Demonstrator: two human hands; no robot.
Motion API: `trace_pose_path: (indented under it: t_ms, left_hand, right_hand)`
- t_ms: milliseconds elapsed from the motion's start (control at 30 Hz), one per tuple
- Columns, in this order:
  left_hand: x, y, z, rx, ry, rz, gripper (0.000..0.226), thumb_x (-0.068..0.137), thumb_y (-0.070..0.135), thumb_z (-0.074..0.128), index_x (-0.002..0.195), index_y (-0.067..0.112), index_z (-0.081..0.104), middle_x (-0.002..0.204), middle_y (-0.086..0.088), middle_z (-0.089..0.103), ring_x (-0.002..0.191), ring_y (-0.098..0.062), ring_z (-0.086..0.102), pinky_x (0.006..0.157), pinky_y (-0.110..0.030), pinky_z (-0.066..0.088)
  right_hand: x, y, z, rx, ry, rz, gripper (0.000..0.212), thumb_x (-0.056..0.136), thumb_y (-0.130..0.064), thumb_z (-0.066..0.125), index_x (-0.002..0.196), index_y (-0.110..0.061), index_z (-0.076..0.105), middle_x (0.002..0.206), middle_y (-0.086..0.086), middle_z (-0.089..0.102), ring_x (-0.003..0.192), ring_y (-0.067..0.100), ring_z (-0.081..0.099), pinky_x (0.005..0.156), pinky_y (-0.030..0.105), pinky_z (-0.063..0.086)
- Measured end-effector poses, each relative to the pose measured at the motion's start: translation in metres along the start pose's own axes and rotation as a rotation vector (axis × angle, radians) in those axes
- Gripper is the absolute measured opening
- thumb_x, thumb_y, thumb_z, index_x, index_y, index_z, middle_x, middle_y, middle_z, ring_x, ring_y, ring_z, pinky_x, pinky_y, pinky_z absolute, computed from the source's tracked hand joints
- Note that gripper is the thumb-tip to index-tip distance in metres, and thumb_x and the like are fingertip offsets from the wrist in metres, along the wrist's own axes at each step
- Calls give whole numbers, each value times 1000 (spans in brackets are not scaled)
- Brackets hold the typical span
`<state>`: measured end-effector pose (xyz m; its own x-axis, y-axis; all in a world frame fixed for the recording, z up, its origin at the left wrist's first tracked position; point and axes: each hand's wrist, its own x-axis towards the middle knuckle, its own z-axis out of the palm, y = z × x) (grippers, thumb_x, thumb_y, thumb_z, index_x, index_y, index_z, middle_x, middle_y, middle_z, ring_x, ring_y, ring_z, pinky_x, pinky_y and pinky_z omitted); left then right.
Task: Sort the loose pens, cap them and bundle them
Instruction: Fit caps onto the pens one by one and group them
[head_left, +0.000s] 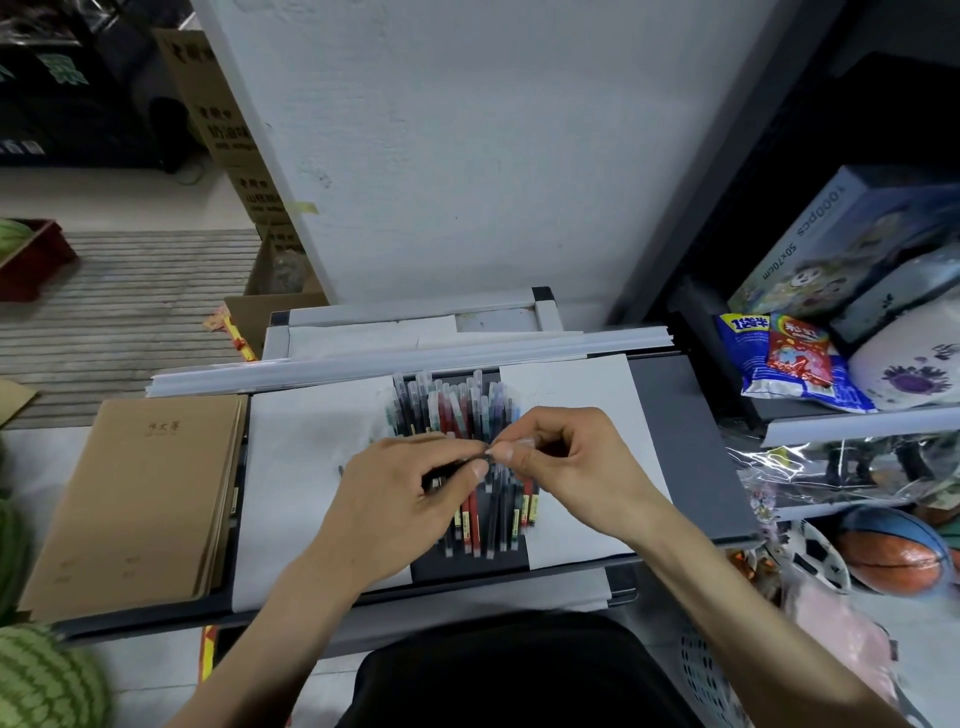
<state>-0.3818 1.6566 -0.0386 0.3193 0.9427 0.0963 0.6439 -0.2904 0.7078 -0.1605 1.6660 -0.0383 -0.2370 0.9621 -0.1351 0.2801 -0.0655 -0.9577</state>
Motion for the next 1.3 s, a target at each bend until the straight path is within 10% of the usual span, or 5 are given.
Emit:
trace_pose_path:
  t_ms: [467, 733, 967, 1133, 1300]
  left_hand:
    - [-3, -13, 31, -70, -60, -43, 28, 100, 50, 55, 95, 32, 75, 74, 14, 69, 69, -11, 64, 65, -29, 51]
    - [-1, -60, 25, -11, -45, -255, 36, 94, 51, 61, 130, 43, 63, 108, 22, 68, 83, 2, 68, 70, -7, 48]
    - [-21, -175, -30, 292, 155, -801, 41, 95, 11, 60, 135, -1, 62, 120, -22, 69, 112, -41, 62, 92, -43, 49]
    - [-28, -183, -23, 393, 83, -846, 5, 83, -9, 55, 78, -7, 52, 86, -29, 58, 80, -41, 51, 73, -48, 43]
    - [-38, -188, -4, 475, 92, -839, 10, 84, -11, 52, 89, -3, 51, 101, -31, 54, 96, -44, 48, 87, -52, 37]
  right_hand:
    - [-6, 29, 23, 344, 26, 237, 23, 97, -21, 73, 78, -9, 74, 62, 7, 61, 50, 14, 45, 50, 25, 35]
    - [8, 64, 30, 652, 229, 394, 13, 99, -11, 69, 93, 1, 65, 99, 23, 77, 95, 34, 77, 78, 34, 61]
    - [30, 107, -13, 53, 344, 439, 15, 94, -27, 77, 96, -13, 72, 76, 5, 78, 66, 19, 76, 63, 33, 58]
    - [36, 139, -17, -349, 330, 492, 19, 92, -38, 76, 90, -20, 71, 57, -7, 72, 57, 3, 72, 69, 28, 58]
    - [37, 155, -10, -436, 303, 498, 21, 94, -34, 73, 76, -23, 72, 55, -6, 71, 61, 8, 73, 68, 30, 60]
